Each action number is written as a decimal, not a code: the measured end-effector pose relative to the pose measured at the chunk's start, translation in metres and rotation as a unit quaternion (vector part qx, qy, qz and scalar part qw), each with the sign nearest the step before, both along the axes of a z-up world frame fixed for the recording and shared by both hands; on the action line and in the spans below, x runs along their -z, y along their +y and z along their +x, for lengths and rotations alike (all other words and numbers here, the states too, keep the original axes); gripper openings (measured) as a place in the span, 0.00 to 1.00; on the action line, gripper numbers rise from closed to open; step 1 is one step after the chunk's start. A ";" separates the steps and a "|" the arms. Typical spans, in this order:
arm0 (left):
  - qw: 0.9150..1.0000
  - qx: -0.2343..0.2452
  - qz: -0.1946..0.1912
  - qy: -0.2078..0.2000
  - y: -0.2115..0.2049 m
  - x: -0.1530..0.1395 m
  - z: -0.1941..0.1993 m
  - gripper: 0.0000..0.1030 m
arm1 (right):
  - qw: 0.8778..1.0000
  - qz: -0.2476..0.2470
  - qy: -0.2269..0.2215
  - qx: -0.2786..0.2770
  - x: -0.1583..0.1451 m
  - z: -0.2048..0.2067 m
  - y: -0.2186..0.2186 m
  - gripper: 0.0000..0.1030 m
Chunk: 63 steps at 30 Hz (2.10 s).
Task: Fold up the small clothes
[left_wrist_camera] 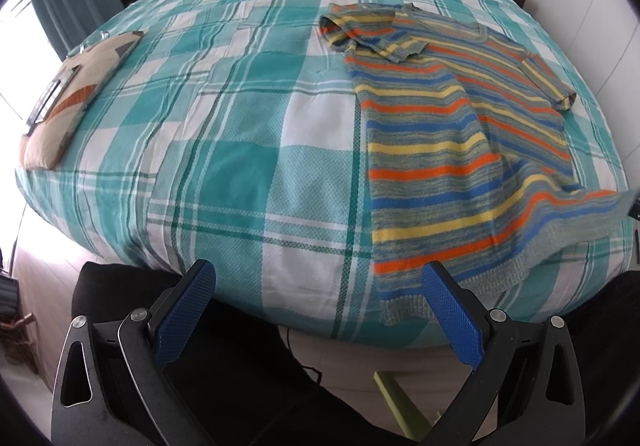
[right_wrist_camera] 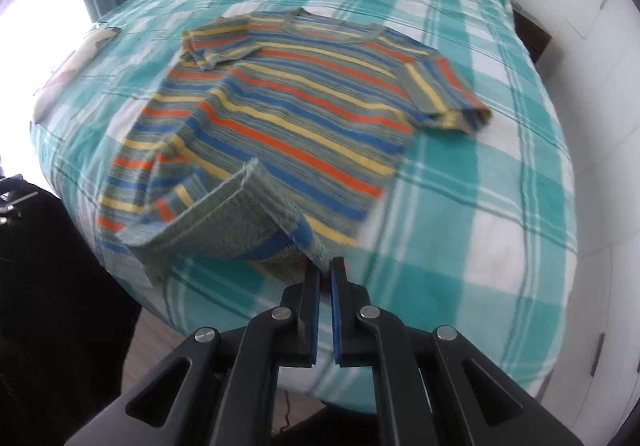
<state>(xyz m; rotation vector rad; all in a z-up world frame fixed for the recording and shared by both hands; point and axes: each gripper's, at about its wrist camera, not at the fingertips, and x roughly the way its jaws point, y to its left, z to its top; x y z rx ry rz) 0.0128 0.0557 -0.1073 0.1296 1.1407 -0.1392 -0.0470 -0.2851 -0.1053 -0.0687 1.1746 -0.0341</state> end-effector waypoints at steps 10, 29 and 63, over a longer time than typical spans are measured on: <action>0.992 -0.030 -0.060 0.109 -0.019 0.085 0.012 0.97 | 0.980 0.118 0.003 0.157 0.020 -0.056 -0.085 0.67; 0.993 0.012 -0.074 0.088 0.016 0.039 -0.023 0.04 | 0.954 0.259 0.034 0.150 0.032 -0.063 -0.040 0.06; 0.995 0.077 -0.046 -0.047 -0.080 0.079 0.052 0.87 | 0.974 0.157 0.010 0.163 0.090 0.089 -0.079 0.00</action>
